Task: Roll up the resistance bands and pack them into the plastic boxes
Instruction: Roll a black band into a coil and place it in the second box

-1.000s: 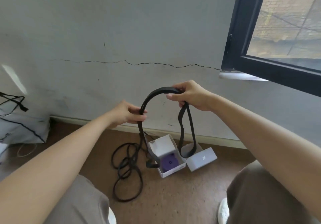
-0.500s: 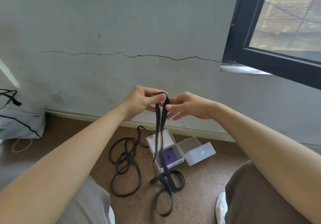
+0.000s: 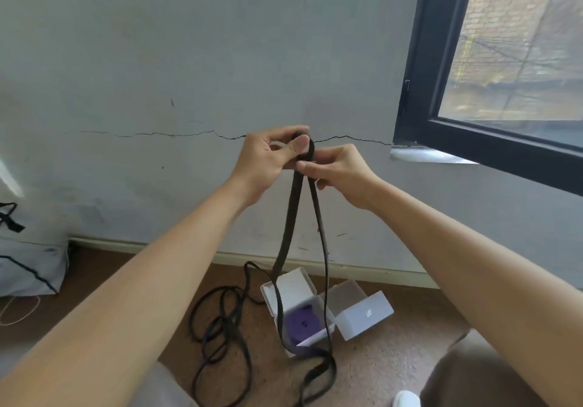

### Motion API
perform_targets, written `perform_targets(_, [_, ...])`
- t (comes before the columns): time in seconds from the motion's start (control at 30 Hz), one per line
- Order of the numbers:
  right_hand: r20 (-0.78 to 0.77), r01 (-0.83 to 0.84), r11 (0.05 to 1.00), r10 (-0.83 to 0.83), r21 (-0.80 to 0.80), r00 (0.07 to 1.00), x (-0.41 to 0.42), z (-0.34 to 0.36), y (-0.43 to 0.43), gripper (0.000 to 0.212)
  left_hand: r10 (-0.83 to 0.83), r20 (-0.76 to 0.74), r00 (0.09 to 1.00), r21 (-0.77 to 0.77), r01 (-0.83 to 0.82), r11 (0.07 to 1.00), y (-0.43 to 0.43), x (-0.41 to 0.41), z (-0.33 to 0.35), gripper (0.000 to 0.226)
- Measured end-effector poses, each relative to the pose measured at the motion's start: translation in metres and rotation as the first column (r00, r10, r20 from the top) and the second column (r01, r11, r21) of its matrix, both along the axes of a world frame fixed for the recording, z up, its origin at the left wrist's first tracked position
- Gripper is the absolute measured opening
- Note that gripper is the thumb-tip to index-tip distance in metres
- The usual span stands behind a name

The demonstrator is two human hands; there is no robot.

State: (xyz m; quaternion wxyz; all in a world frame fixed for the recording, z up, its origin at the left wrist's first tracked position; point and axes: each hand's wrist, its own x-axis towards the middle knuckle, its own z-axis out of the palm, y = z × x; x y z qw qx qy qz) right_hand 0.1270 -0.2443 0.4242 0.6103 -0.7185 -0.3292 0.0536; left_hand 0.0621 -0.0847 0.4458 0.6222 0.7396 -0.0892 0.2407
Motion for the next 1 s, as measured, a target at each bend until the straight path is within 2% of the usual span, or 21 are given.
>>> perform_targets(0.1, [0.01,-0.001,1.0,0.001,-0.013,1.0,0.005,-0.006,0.003,0.024,0.01,-0.018,1.0,-0.046,-0.011,0.999,0.001,0.011,-0.001,0.013])
perform_targets(0.27, [-0.044,-0.042,0.998,0.04,-0.045,0.998,0.021,-0.034,-0.006,0.021,-0.102,-0.14,0.985,-0.188,0.075,0.979,0.003,0.022,-0.031,0.012])
perform_targets(0.4, [-0.114,-0.078,0.995,0.071,-0.055,0.991,0.037,-0.036,-0.006,0.022,-0.07,-0.164,0.984,-0.219,0.033,0.975,0.007,0.033,-0.04,0.01])
perform_targets(0.53, [-0.103,-0.087,0.989,0.075,-0.118,0.992,0.043,-0.04,0.002,0.015,-0.023,-0.165,0.986,-0.233,-0.016,0.972,0.01,0.039,-0.046,0.01])
perform_targets(0.63, [-0.125,-0.086,0.987,0.069,-0.135,0.99,0.045,-0.047,0.005,0.022,-0.036,-0.207,0.978,-0.229,-0.012,0.973,0.013,0.04,-0.05,0.016])
perform_targets(0.7, [-0.21,-0.136,0.982,0.106,-0.129,0.972,0.048,-0.049,0.0,0.026,-0.046,-0.227,0.973,-0.125,0.017,0.992,0.02,0.038,-0.053,0.019])
perform_targets(0.77, [-0.311,-0.23,0.963,0.177,-0.142,0.934,0.051,-0.05,-0.007,0.027,0.025,-0.138,0.99,0.171,-0.001,0.985,0.031,0.035,-0.055,0.035])
perform_targets(0.83, [-0.378,-0.323,0.934,0.246,-0.156,0.893,0.051,-0.05,-0.014,0.026,0.015,0.005,1.0,0.453,-0.016,0.891,0.037,0.032,-0.056,0.048])
perform_targets(0.9, [-0.418,-0.387,0.91,0.296,-0.15,0.859,0.05,-0.05,-0.019,0.023,-0.062,0.041,0.997,0.575,0.027,0.818,0.033,0.029,-0.057,0.047])
perform_targets(1.0, [-0.443,-0.427,0.891,0.324,-0.156,0.836,0.048,-0.047,-0.023,0.022,-0.089,0.069,0.994,0.647,0.023,0.762,0.026,0.026,-0.057,0.042])
